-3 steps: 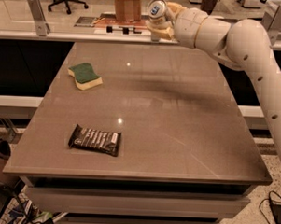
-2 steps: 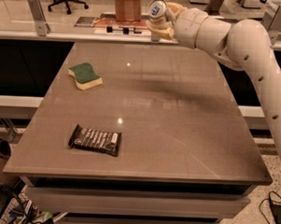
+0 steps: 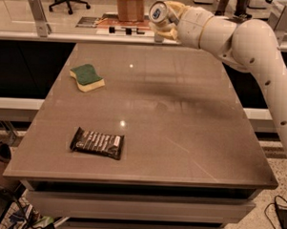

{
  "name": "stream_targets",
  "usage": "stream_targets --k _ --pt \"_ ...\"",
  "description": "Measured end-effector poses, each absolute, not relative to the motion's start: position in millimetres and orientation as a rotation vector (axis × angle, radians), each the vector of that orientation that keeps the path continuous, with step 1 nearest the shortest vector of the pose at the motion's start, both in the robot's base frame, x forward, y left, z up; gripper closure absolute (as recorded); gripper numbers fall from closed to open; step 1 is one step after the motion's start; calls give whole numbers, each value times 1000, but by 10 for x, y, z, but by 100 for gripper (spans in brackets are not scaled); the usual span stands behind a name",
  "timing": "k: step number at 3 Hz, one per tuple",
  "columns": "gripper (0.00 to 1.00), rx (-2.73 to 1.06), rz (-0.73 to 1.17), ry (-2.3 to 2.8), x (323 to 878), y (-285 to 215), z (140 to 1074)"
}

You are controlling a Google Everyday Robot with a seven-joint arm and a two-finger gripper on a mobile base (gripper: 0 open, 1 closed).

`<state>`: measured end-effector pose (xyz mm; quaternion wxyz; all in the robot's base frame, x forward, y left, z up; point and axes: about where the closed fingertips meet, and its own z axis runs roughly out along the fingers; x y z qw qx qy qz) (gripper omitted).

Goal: Pick redbull can

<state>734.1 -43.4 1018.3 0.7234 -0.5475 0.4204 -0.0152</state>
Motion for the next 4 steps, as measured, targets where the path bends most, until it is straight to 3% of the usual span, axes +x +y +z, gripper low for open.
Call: stream_targets --k 4 --pt "100 -1428 -316 545 7340 -525 10441"
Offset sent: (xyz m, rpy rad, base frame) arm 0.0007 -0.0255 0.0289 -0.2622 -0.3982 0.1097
